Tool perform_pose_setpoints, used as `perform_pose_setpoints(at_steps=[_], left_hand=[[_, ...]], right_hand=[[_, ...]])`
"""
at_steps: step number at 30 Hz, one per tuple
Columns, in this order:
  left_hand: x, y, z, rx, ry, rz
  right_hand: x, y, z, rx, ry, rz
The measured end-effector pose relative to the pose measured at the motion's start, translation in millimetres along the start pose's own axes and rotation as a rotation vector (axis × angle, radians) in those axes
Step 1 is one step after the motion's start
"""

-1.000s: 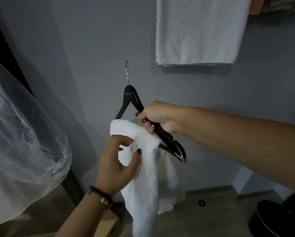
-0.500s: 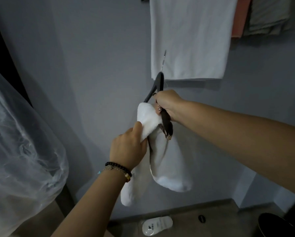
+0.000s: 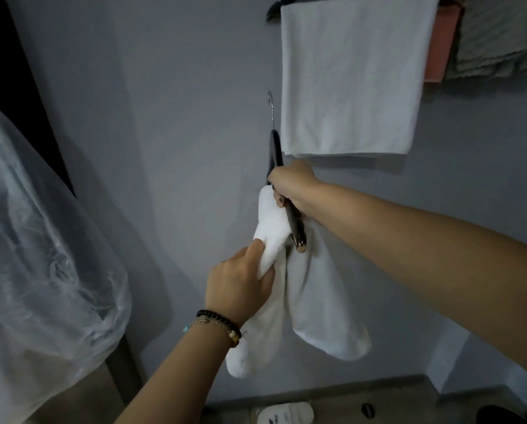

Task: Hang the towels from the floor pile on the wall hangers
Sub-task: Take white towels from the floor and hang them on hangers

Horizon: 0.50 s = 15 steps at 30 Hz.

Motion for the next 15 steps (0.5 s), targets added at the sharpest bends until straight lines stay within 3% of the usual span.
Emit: perform_pose_setpoints(at_steps=[2,5,7,9,11,13,15], left_hand=[[-6,-7,-3,0.146,-0.110,-0.180],[-7,-26,-3,0.508,-0.267,-0.816],[5,-40,3,0.703,-0.133,-1.156],[17,-45,17,0.764,0.014,-1.324],[25,-34,34,0.713,0.012,-1.345],[28,-20,40,0.625,0.016,-1.204],[31,-22,25,0.581,0.193,-0.988]], right_hand=[[-5,2,-1,0.028,-0.012,0.020],[-1,8,-1,0.098,0.028,0.045],[2,16,2,0.103,0.023,0.101],[2,26,5,0.072,0.007,0.210],[-2,34,6,0.002,-0.029,0.394],[-8,40,4,-0.082,-0.130,0.626],[-12,45,7,-0.111,-0.234,0.752]])
Point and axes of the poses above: each hand's wrist, its own z-axis towards the middle knuckle, its own x-axis out of the back of the hand, y = z × x, the point moved 4 cm from there along z, towards the middle knuckle, and after that the axes turned 13 degrees about -x, right-handed, at the moved point
